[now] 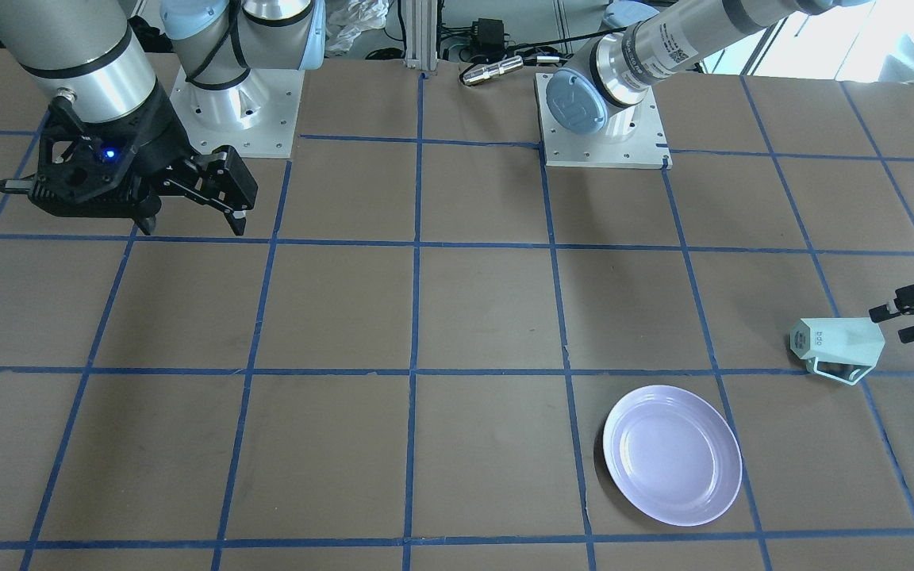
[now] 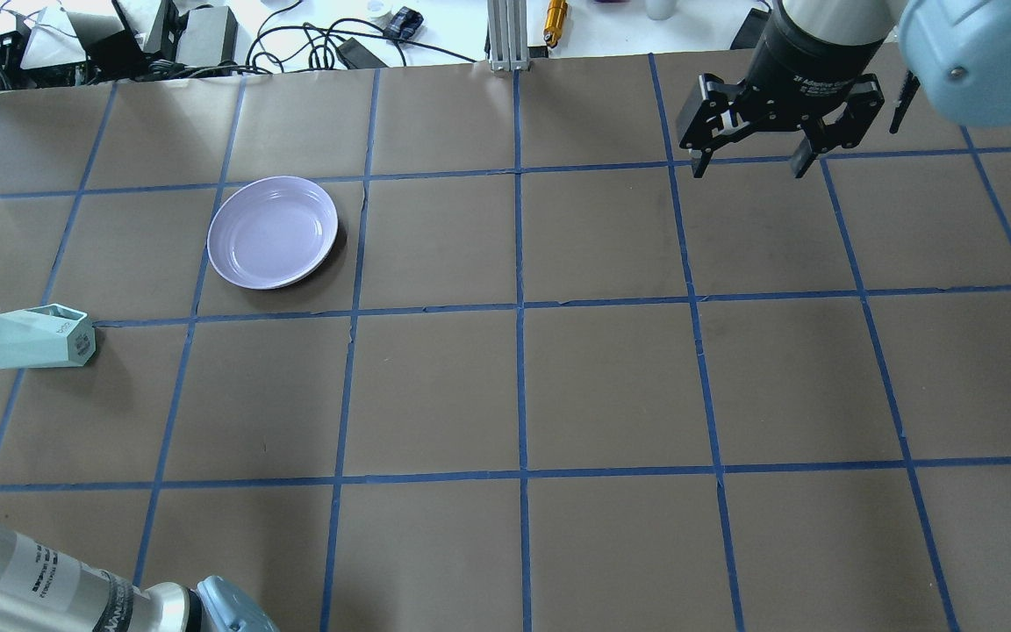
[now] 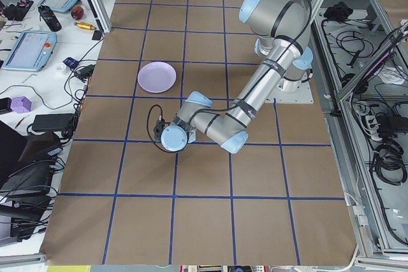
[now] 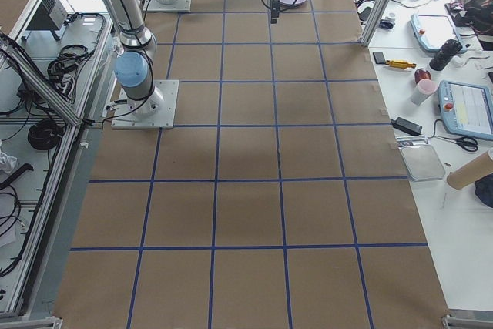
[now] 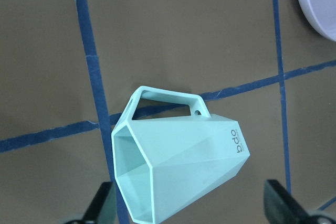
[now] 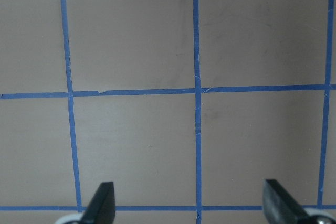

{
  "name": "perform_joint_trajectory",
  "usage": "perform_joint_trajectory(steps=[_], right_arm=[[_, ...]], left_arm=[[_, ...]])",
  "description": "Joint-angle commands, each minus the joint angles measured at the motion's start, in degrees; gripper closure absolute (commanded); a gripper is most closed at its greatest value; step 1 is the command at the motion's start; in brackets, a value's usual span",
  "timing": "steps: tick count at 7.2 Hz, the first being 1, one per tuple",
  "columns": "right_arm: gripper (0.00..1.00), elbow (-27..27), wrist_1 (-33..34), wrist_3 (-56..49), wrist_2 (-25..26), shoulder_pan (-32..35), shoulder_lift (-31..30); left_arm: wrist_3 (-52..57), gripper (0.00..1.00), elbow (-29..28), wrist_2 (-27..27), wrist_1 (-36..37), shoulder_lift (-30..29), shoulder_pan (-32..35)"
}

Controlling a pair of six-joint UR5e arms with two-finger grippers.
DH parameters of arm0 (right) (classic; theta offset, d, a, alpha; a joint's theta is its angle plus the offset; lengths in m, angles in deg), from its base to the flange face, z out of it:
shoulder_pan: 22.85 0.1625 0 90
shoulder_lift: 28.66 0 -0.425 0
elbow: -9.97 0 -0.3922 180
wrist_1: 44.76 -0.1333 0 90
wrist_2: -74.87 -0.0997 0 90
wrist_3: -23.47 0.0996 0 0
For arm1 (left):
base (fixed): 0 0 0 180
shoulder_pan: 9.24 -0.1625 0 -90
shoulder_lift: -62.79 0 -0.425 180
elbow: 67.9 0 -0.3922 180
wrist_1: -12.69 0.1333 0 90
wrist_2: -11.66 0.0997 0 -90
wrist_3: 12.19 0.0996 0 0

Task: Flip cup and place on plate
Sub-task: 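Close the left gripper on the mint mug's base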

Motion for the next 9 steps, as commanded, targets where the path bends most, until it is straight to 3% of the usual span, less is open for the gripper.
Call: perform_joint_trajectory(steps=[1,6,8,9], right_arm=[[0.00,0.0,0.0,0.0,0.0,0.0,0.0],[0.00,0.0,0.0,0.0,0.0,0.0,0.0],[0.00,0.0,0.0,0.0,0.0,0.0,0.0],[0.00,0.0,0.0,0.0,0.0,0.0,0.0]], left_arm=[[1.9,0.00,-5.2,-0.8,-7.0,-3.9,-0.6],[7.5,0.00,-7.2,-4.7,-17.0,-8.4,-0.6],[7.8,0.10,-7.2,-5.9,-19.5,-8.8,-0.7],[8.8,0.25,-7.4,-6.0,-20.6,-8.7,-0.7]])
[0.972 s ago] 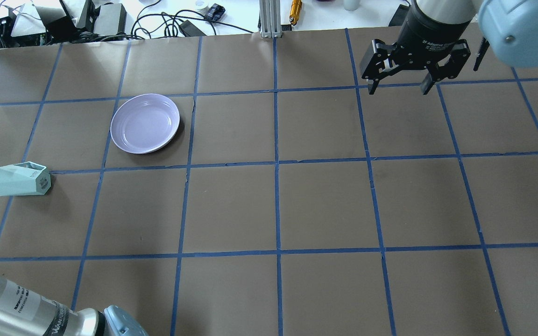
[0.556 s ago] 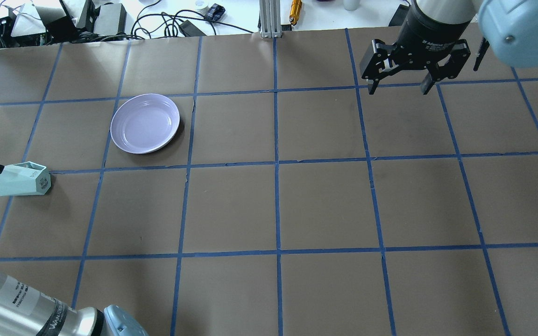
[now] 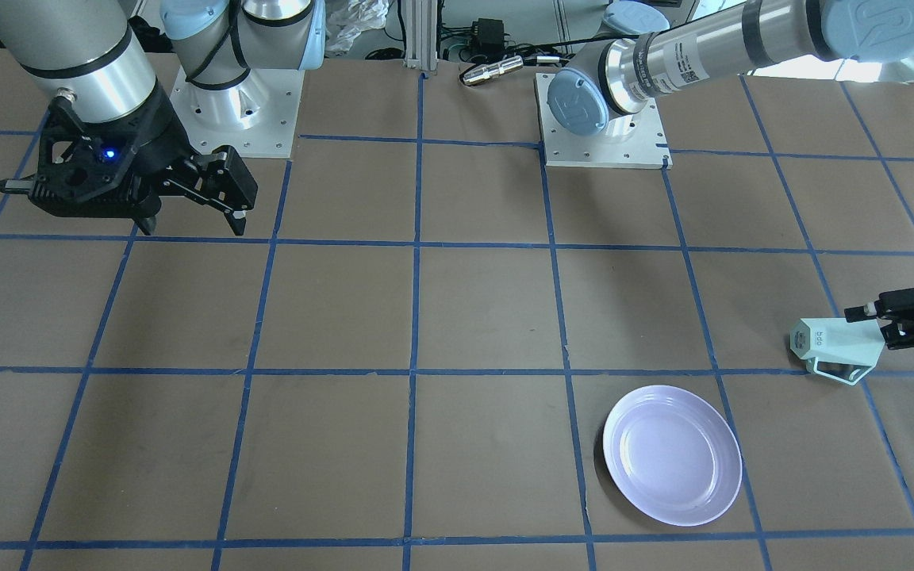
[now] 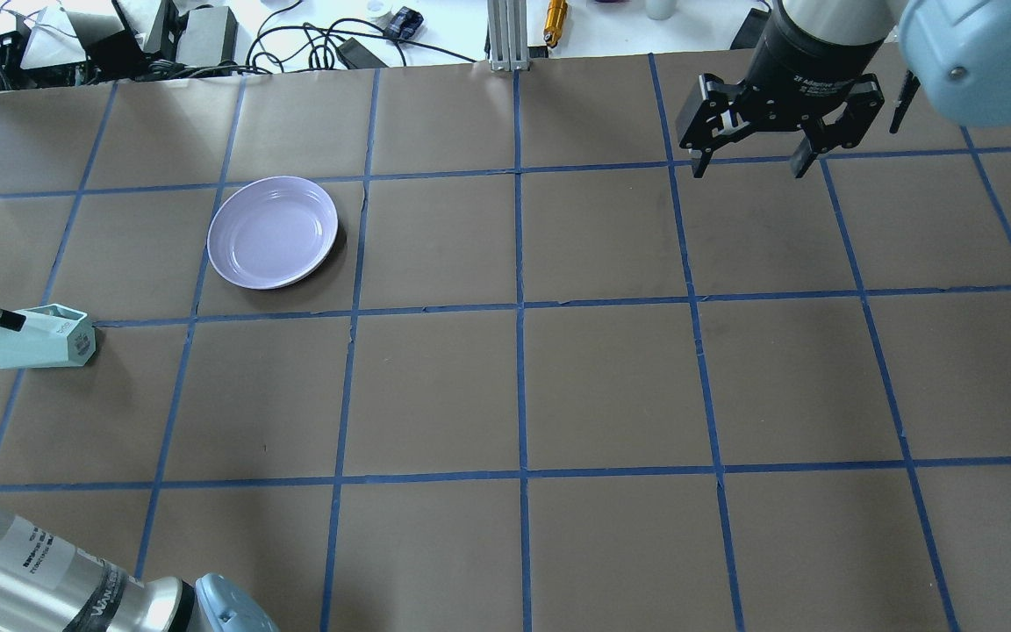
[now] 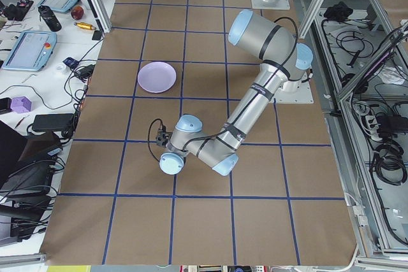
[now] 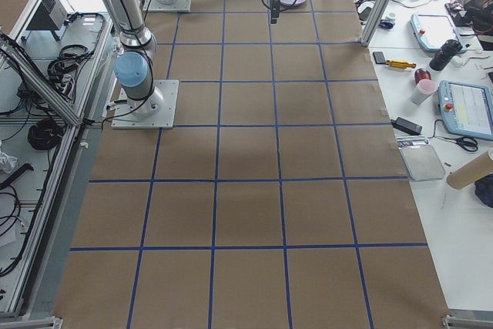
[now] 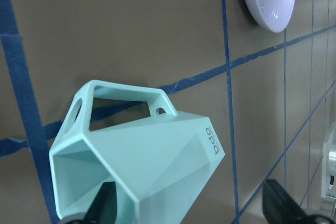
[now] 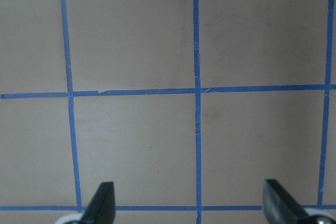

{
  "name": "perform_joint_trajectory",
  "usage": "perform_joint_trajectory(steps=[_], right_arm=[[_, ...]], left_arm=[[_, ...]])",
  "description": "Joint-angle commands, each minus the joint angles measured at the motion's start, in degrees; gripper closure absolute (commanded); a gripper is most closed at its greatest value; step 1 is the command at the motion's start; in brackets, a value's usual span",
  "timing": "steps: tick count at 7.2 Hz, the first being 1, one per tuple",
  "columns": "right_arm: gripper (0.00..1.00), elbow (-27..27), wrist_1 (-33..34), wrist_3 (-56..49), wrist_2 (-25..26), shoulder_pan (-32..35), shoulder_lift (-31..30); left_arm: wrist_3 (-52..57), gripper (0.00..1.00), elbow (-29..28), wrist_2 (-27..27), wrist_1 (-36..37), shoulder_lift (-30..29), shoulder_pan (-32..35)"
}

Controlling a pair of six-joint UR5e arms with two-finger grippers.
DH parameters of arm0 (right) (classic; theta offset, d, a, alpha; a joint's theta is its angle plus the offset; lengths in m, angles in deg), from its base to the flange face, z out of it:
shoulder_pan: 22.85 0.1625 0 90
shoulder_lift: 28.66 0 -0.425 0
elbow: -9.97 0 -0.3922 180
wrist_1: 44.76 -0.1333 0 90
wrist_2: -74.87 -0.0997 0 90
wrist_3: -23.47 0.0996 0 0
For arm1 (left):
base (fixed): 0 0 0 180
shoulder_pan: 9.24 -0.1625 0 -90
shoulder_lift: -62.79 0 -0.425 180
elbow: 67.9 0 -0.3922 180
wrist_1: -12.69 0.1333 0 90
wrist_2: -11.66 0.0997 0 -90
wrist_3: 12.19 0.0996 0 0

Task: Flip cup and place on plate
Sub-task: 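Close the left gripper on the mint mug's base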

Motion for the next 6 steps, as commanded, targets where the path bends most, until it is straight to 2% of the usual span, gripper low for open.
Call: perform_joint_trajectory(steps=[1,2,3,4,5,6], right_arm=[[0.00,0.0,0.0,0.0,0.0,0.0,0.0],[0.00,0.0,0.0,0.0,0.0,0.0,0.0],[0.00,0.0,0.0,0.0,0.0,0.0,0.0],[0.00,0.0,0.0,0.0,0.0,0.0,0.0],[0.00,0.0,0.0,0.0,0.0,0.0,0.0],[0.00,0.0,0.1,0.0,0.0,0.0,0.0]], left_arm=[[2.1,0.48,-0.5,-0.2,-2.0,0.0,0.0],[2.4,0.66,-1.0,-0.2,-3.2,0.1,0.0],[2.4,0.73,-1.5,-0.2,-4.0,0.1,0.0],[2.8,0.90,-2.1,-0.2,-5.2,0.2,0.0],[2.8,0.98,-2.4,-0.2,-5.5,0.1,0.0],[2.8,1.00,-2.4,-0.2,-5.5,0.2,0.0]])
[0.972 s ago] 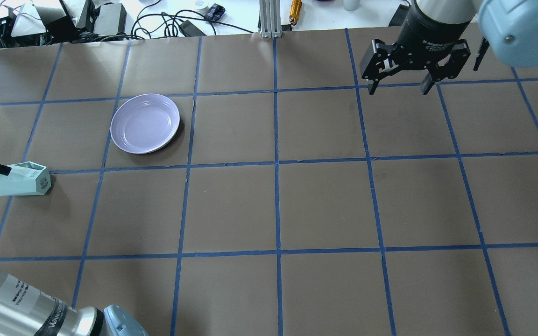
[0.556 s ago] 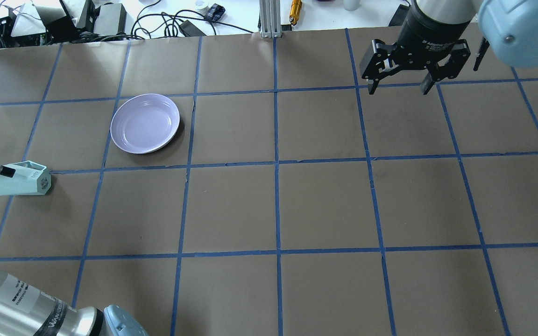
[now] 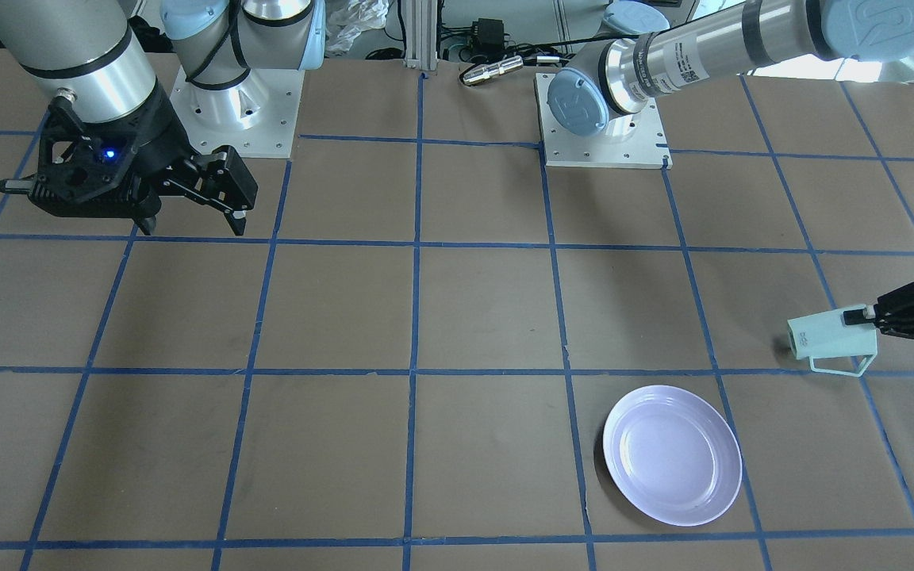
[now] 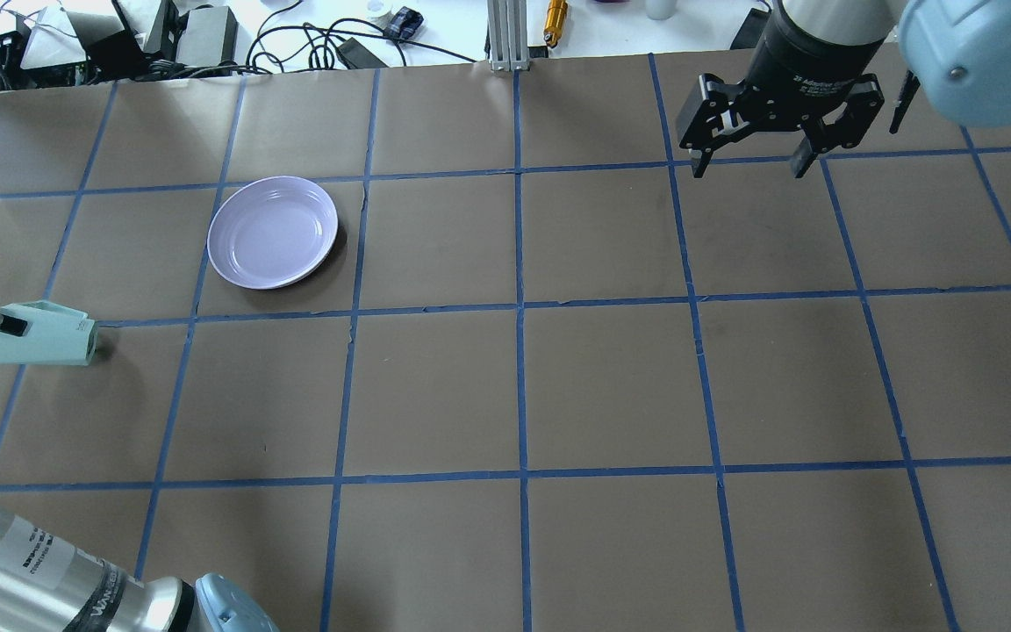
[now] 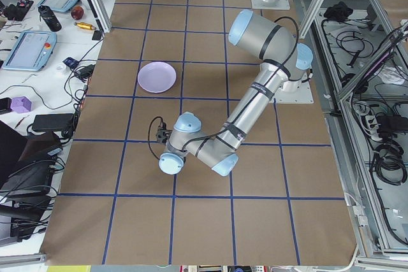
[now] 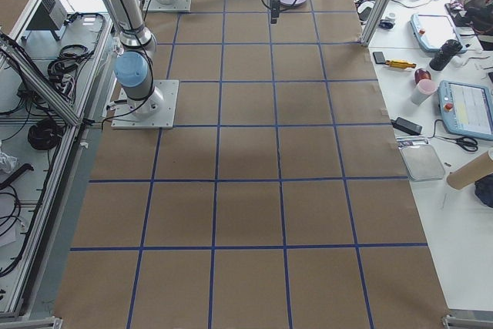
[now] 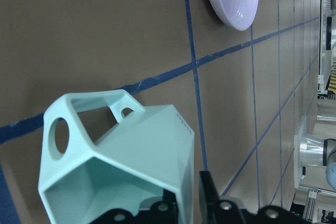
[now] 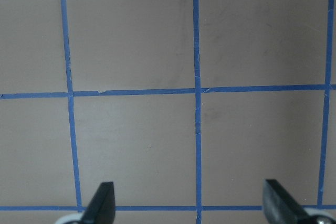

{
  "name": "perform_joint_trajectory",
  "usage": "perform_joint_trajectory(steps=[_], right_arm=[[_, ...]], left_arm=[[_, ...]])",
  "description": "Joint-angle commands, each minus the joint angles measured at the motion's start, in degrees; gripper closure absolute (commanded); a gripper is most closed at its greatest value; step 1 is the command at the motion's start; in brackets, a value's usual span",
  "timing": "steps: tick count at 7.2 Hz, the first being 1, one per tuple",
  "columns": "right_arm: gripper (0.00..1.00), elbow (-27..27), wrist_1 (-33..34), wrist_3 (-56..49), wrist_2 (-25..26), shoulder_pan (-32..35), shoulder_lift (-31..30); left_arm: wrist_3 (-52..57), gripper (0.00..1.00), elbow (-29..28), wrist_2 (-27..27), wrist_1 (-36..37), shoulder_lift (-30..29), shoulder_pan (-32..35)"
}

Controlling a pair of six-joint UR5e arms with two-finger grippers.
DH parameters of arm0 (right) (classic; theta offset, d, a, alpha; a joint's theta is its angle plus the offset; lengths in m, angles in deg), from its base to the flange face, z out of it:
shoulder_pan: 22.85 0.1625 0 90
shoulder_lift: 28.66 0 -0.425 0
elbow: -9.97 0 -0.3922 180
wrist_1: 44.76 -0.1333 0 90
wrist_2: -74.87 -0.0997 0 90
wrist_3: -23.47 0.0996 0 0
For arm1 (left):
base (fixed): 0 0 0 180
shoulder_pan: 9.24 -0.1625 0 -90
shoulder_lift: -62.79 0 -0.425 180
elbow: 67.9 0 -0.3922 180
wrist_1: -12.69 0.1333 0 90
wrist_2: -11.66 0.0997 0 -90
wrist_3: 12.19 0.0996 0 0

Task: Flip cup and place on plate
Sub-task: 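Lift the mint mug with the left gripper and rotate it upright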

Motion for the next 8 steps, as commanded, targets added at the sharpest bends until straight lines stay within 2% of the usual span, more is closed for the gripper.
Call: perform_joint_trajectory(steps=[1,4,8], right_arm=[[0.00,0.0,0.0,0.0,0.0,0.0,0.0],[0.00,0.0,0.0,0.0,0.0,0.0,0.0],[0.00,0.1,0.0,0.0,0.0,0.0,0.0]], left_arm=[[0.1,1.00,-0.2,0.0,-0.3,0.5,0.2],[-1.4,1.00,-0.4,0.9,-1.0,5.9,2.7],[-16.5,1.00,0.8,2.7,-2.8,15.8,10.4]])
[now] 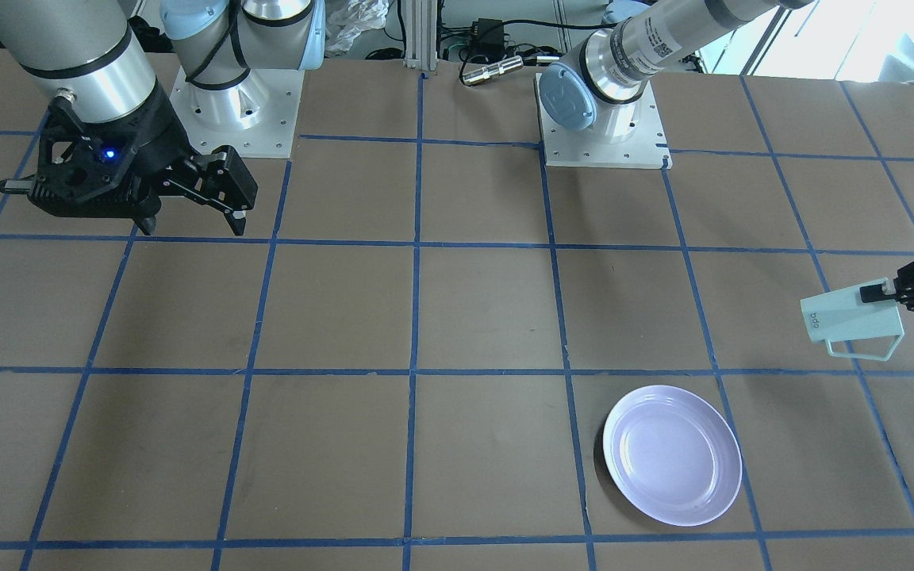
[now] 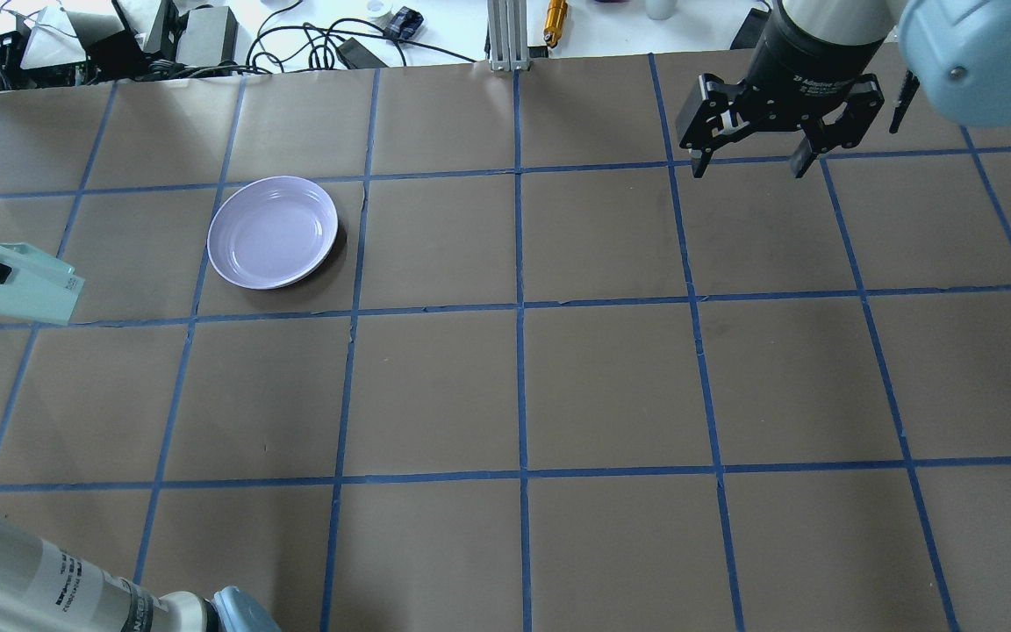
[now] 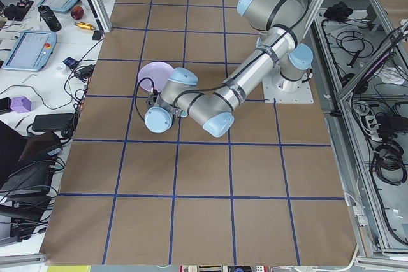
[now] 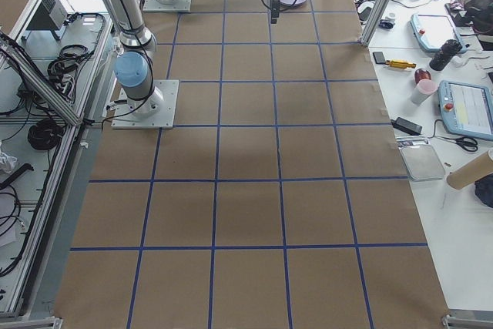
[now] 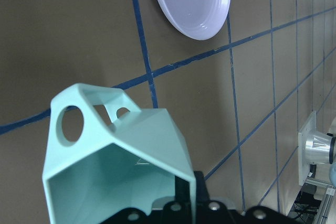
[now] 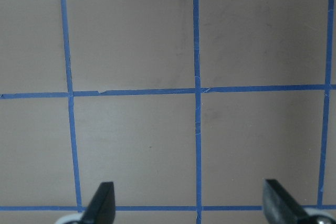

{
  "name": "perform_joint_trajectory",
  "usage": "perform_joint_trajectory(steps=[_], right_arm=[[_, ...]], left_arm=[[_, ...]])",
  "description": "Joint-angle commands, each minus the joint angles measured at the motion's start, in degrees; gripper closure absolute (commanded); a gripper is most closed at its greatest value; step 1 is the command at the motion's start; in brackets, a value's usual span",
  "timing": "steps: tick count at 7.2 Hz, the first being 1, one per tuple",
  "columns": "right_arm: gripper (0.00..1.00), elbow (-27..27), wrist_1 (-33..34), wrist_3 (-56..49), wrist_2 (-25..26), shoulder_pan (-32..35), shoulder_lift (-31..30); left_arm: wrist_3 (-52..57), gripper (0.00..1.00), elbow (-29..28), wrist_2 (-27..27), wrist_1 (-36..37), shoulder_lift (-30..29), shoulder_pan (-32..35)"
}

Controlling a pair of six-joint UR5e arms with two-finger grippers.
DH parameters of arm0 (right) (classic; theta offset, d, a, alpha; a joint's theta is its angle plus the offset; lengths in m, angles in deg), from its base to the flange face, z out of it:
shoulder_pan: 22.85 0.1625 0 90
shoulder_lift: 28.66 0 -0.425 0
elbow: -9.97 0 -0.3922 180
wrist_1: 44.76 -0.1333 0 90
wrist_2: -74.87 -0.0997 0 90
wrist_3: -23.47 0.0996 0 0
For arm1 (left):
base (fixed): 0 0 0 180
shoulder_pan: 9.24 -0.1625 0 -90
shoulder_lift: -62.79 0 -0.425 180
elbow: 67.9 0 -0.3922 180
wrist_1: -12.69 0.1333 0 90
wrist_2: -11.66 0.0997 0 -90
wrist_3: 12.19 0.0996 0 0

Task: Flip cup and place on plate
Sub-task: 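Lift the mint mug with the left gripper and rotate it upright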

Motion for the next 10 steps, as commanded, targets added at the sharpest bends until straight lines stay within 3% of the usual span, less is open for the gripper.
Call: perform_joint_trajectory(steps=[1,3,6,8,9,10], right_arm=[[0.00,0.0,0.0,0.0,0.0,0.0,0.0],[0.00,0.0,0.0,0.0,0.0,0.0,0.0],[0.00,0.0,0.0,0.0,0.0,0.0,0.0],[0.00,0.0,0.0,0.0,0.0,0.0,0.0],[0.00,0.0,0.0,0.0,0.0,0.0,0.0],[0.00,0.0,0.0,0.0,0.0,0.0,0.0]], left_arm=[[-10.9,1.00,0.7,3.1,-0.6,5.3,5.9],[-20.6,1.00,4.5,3.3,0.6,10.5,11.0],[-30.3,1.00,17.4,7.1,17.2,18.5,17.4],[-38.4,1.00,21.1,13.3,29.2,19.9,24.6],[-39.9,1.00,21.7,14.6,34.0,18.7,27.7],[-39.9,1.00,22.3,19.2,37.2,18.0,30.2]])
